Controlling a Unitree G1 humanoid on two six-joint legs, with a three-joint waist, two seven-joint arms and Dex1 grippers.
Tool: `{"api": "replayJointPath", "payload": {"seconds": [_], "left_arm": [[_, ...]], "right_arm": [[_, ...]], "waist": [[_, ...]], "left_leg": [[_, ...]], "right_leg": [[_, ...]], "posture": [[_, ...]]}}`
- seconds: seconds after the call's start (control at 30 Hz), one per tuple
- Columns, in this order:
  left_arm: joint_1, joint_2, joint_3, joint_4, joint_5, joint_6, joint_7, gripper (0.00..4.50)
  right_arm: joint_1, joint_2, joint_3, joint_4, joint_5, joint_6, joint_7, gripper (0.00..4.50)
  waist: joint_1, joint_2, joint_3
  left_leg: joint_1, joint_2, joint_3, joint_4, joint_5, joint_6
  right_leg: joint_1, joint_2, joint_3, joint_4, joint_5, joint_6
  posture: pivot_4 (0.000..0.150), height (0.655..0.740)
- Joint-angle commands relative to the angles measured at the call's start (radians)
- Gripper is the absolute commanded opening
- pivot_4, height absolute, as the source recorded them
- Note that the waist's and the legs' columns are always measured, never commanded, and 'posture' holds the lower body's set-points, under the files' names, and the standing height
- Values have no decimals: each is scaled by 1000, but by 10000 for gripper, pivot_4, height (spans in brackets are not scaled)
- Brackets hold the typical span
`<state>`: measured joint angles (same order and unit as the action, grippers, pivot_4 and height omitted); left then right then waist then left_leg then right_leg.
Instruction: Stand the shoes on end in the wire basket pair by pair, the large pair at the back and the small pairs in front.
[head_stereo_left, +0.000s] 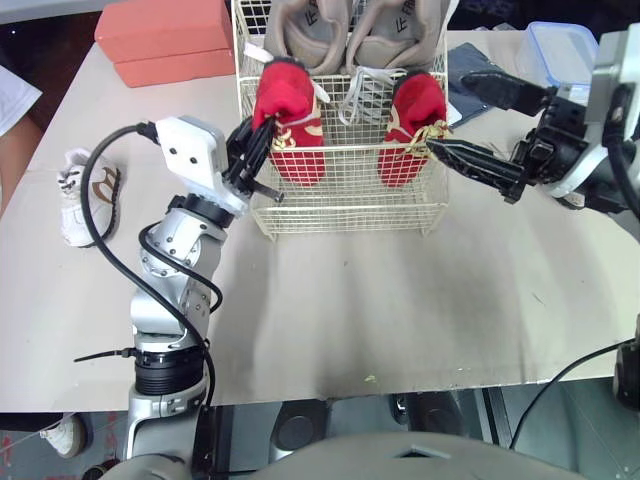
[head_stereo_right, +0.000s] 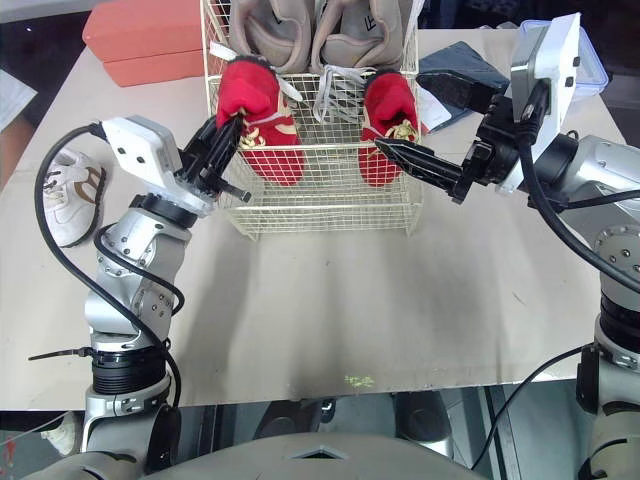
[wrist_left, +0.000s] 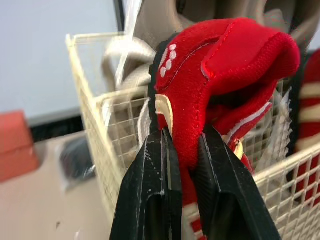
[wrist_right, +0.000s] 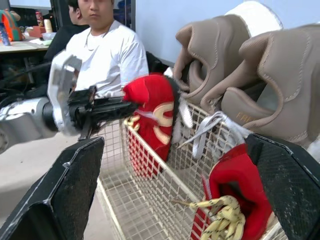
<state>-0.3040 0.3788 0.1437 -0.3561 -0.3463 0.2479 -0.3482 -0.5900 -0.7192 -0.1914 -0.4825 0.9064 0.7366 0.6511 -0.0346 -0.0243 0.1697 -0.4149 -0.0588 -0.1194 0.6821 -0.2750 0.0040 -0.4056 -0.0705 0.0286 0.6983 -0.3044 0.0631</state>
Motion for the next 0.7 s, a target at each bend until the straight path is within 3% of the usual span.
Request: {"api": "replayJointPath", "payload": {"seconds": [0.03,0.1,0.33,0.57,0.7], "left_arm": [[23,-21,-27,-11,-30,64,-5,6464],[29,-34,-20,-28,-58,86,-7,13081],[66,-36,39,-97,-99,4,-47,43798],[187,15,156,-267,-309,29,-121,44525],[146,115,153,-287,-425,114,-192,44525]], "right_arm": [[6,-1,-36,-27,2,-25,-8,45000],[9,-2,-36,-26,0,-28,-8,45000],[41,-34,-76,2,-27,-44,7,45000],[179,-106,-214,116,-116,-106,33,45000],[265,-124,-247,293,-259,-213,36,45000]], "waist": [[0,1,-1],[0,3,-3],[0,6,-5],[7,6,-5],[27,6,-5]], "left_leg": [[1,0,0,0,0,0],[1,0,0,0,0,0],[2,0,0,0,0,0],[1,0,1,0,0,0],[2,0,0,0,0,0]], "right_leg": [[0,0,0,0,0,0],[1,0,0,0,0,0],[1,0,0,0,0,0],[1,0,0,-1,0,0],[4,1,-1,-1,0,0]], "posture": [[1500,7400],[1500,7400],[1500,7400],[1500,7400],[1500,7400]]}}
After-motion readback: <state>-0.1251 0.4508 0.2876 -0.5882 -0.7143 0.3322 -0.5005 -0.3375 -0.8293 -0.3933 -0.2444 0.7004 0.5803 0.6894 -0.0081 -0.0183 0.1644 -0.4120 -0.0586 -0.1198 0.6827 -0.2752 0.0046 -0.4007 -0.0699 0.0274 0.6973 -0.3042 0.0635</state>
